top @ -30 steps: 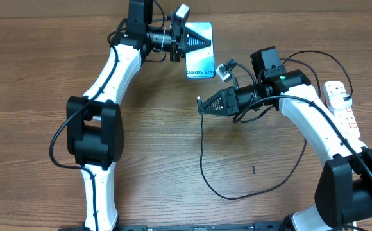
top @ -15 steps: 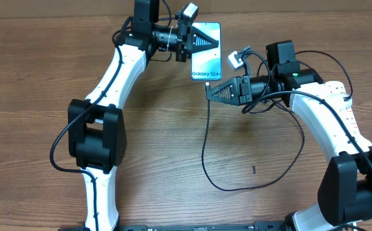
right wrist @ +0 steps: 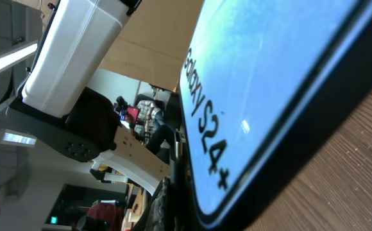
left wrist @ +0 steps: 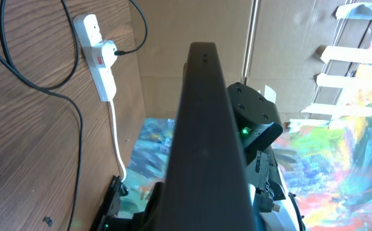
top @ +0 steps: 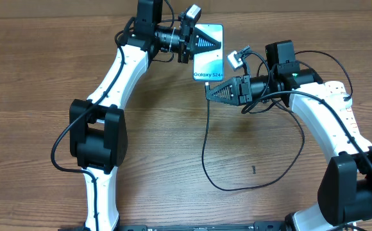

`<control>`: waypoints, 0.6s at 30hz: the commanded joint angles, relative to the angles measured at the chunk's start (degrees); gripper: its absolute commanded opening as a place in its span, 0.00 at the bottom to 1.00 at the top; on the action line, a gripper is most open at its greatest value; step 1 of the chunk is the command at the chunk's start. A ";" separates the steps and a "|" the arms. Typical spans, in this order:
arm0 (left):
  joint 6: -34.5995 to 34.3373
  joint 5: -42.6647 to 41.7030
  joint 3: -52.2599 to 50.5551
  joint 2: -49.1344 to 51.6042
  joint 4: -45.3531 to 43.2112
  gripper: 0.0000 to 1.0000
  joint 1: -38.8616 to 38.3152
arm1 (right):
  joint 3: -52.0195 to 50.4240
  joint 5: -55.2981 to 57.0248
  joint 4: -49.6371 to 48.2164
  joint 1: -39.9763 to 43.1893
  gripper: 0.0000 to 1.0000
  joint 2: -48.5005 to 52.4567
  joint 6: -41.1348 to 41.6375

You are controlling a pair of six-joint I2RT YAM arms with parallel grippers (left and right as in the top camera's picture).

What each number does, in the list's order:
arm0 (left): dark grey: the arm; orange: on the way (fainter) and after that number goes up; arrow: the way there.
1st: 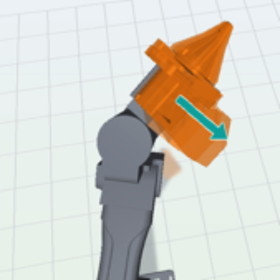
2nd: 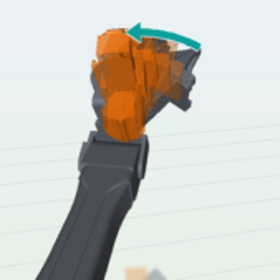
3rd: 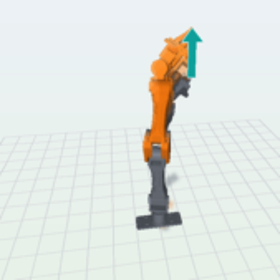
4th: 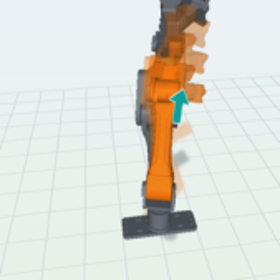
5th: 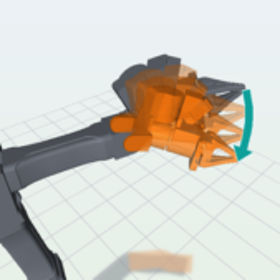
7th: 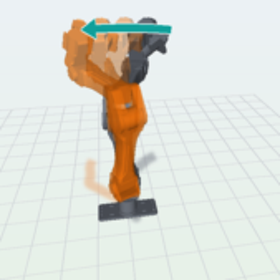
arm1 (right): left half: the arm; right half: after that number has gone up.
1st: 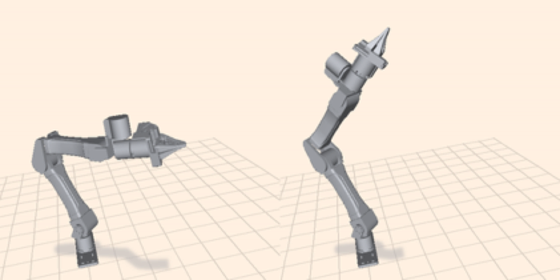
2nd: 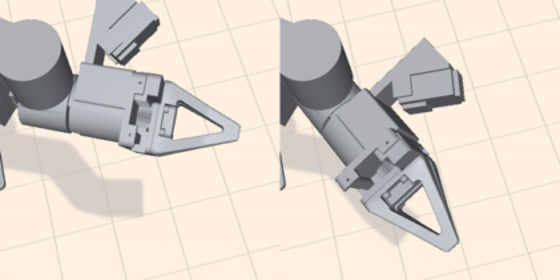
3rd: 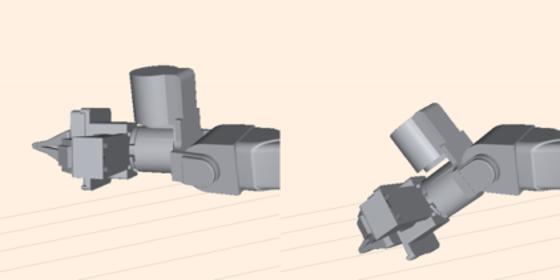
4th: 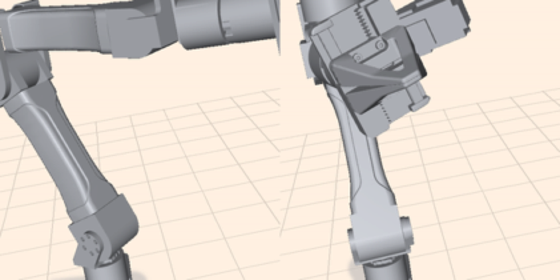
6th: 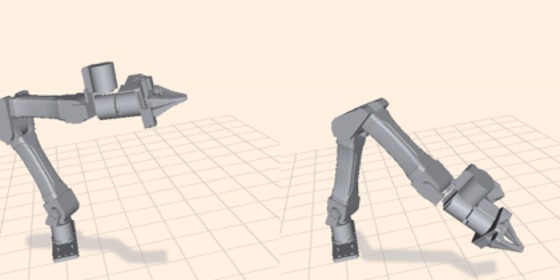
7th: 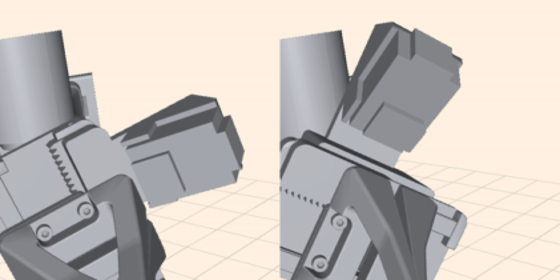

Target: Plug charger to phone and switch on socket

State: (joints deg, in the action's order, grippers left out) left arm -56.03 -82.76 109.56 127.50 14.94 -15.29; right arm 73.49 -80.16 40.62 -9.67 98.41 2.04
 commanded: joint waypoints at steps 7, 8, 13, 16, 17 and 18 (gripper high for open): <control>-2.21 -2.40 1.18 -1.92 -0.46 0.04 -0.02 | 0.02 -1.40 -0.11 0.11 0.04 -0.26 0.76; -2.73 -2.45 1.18 -1.92 -0.46 0.04 -0.02 | 0.02 -1.40 -0.22 0.11 0.04 -0.26 0.79; -2.95 -2.73 1.18 -1.92 -0.46 0.04 -0.04 | 0.02 -2.25 -1.95 0.11 0.04 -0.26 1.75; -2.95 -3.02 1.18 -1.92 -0.46 0.04 -0.09 | 0.02 -2.25 -3.13 0.13 0.04 -0.26 2.73; -2.95 -3.04 1.18 -1.92 -0.46 0.04 -0.09 | 0.02 -2.25 -3.32 0.13 0.04 -0.26 2.73; -2.91 -3.04 1.18 -1.92 -0.46 0.04 -0.11 | 0.02 -2.23 -3.32 0.13 0.04 -0.26 2.71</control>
State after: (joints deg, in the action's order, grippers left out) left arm -58.37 -83.20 109.56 127.50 14.94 -15.29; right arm 73.49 -80.79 37.74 -9.69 98.41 4.10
